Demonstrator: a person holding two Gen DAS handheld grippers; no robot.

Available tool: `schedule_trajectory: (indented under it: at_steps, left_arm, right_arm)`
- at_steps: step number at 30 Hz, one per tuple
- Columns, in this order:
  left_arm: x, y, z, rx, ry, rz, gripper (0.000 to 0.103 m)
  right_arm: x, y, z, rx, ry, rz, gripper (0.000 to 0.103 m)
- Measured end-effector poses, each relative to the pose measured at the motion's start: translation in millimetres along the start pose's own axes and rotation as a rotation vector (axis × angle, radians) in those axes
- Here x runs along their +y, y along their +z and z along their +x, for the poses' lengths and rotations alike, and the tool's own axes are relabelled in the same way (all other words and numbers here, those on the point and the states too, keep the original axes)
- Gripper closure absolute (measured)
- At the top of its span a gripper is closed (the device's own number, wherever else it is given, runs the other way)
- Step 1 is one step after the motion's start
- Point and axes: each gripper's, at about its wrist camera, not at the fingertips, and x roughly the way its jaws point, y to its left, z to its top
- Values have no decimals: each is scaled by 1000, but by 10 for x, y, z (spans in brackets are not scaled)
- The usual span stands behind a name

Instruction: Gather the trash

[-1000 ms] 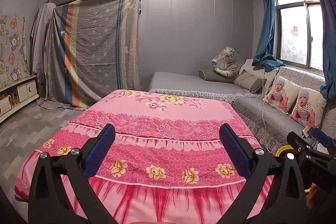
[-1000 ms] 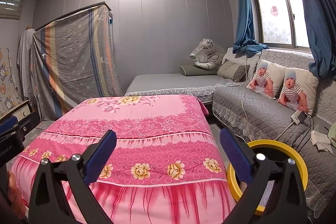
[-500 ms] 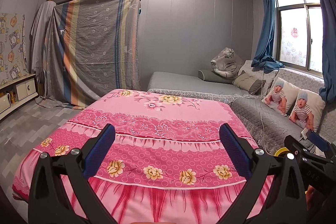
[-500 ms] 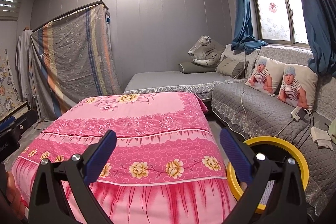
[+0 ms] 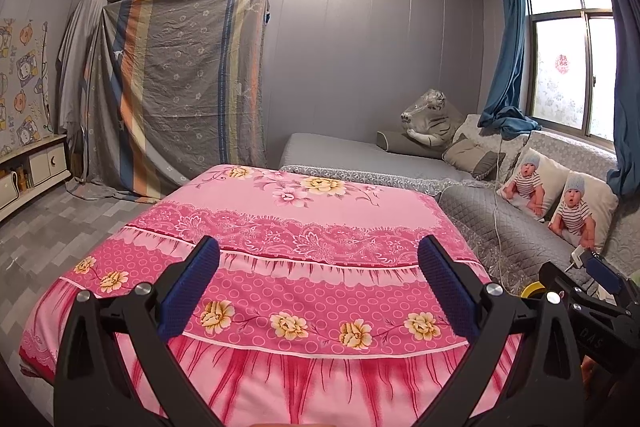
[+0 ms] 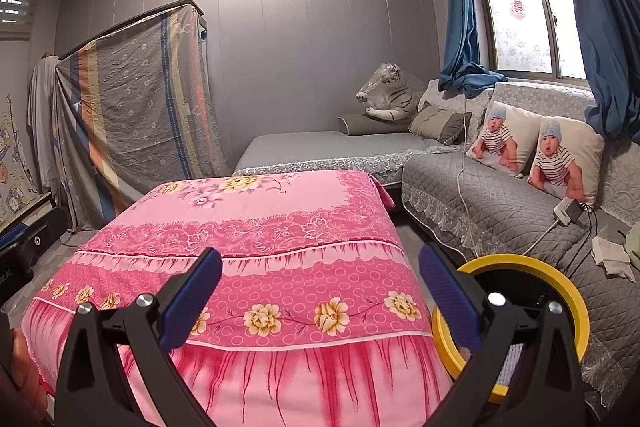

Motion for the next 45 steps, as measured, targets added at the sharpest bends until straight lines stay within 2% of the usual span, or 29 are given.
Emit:
schedule_trajectory:
  at_steps: [45]
  left_arm:
    - [-117, -99, 87, 33, -42, 30, 8]
  right_arm:
    - [-123, -132, 117, 43, -27, 45, 8]
